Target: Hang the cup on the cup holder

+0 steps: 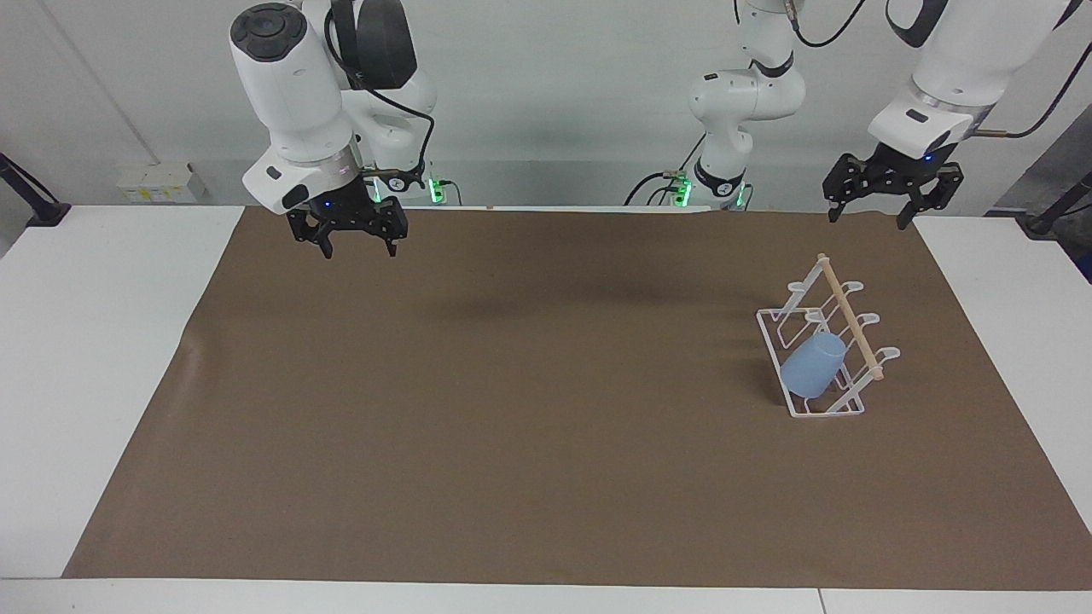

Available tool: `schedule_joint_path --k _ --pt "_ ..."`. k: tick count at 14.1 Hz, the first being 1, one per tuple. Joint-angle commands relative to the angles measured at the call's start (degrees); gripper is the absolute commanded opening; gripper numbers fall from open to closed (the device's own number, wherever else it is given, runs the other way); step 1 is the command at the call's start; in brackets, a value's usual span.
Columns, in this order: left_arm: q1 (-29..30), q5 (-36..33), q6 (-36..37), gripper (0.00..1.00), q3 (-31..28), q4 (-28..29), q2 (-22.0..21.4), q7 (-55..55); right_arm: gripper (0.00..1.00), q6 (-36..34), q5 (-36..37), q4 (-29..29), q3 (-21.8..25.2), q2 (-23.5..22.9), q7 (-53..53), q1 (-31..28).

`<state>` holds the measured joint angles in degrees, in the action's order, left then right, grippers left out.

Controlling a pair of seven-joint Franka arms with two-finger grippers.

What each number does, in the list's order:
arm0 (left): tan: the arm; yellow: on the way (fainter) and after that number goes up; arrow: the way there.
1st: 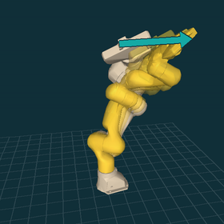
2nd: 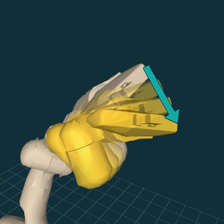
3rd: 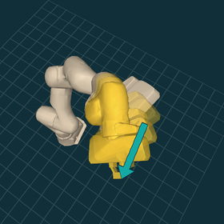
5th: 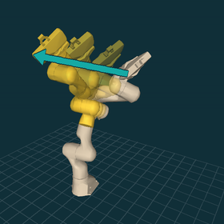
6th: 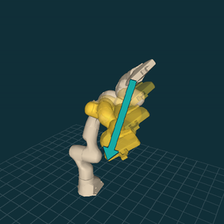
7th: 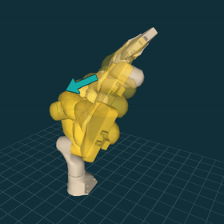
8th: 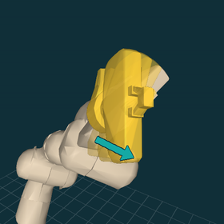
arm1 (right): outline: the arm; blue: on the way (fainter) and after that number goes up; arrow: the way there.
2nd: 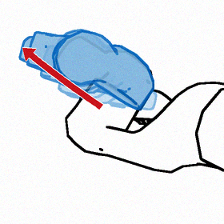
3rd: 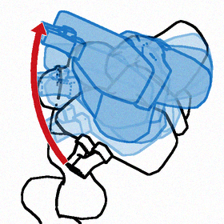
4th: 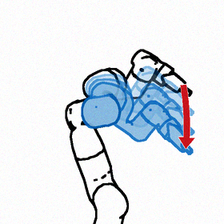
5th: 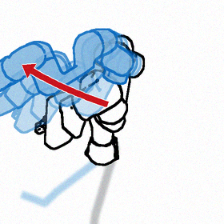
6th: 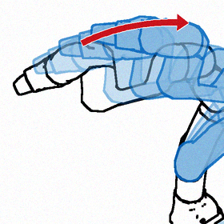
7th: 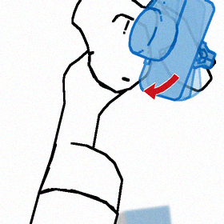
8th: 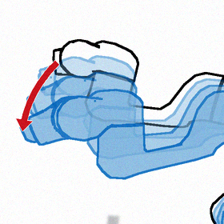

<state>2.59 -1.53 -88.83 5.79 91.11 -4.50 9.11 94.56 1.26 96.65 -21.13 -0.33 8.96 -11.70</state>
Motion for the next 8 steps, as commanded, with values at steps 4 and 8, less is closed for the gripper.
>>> schedule_joint_path --k 4,8 --pt "1.54 1.26 4.1 1.0 0.45 -6.92 3.53 -0.94 1.0 1.15 -1.26 1.35 -0.76 1.21 1.77 -1.13" --pt "2.59 1.0 3.93 1.0 0.19 -4.46 2.3 -0.5 1.0 1.15 -1.26 1.26 -0.76 1.21 1.58 -1.13"
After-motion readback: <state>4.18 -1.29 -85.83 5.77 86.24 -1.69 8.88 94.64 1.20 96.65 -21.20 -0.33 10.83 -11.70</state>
